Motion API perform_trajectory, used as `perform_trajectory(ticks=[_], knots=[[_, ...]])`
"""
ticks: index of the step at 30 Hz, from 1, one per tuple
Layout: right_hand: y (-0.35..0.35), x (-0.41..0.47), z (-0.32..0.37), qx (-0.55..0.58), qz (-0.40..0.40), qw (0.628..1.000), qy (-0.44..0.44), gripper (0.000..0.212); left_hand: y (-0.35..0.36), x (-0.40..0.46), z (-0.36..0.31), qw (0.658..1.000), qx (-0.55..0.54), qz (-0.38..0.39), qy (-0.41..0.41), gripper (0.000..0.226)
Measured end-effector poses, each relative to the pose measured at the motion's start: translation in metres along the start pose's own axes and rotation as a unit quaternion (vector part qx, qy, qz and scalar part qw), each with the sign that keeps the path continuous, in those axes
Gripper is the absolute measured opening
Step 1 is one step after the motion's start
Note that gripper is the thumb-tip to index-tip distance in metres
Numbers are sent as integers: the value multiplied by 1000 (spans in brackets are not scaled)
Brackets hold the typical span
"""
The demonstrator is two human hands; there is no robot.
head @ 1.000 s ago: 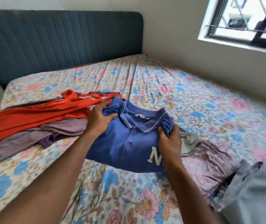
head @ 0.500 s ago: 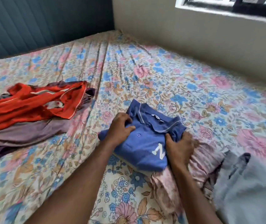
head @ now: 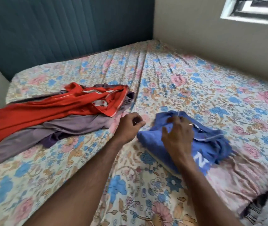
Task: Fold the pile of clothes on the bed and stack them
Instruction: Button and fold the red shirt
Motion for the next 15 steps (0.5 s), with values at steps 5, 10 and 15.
perform_trajectory(ticks=[5,10,15], knots=[[96,33,104,70,148,978,-132,5,-72,-24,53,994,-18,-80,-78,12],[166,64,182,37,207,959,-193,14,-137,-57,100,977,17,-145,-153,12],[210,101,214,53,225,962,-148,30,-168,-77,118,971,-6,-159,-179,16]])
Point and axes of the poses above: each hand's wrist, its own x-axis towards the middle knuckle, its own y-axis out of the palm, z = x × y, the point moved 7 cm from there along x, towards the middle knuckle, and after that the axes turned 13 degrees about z, right-handed, at the moved point
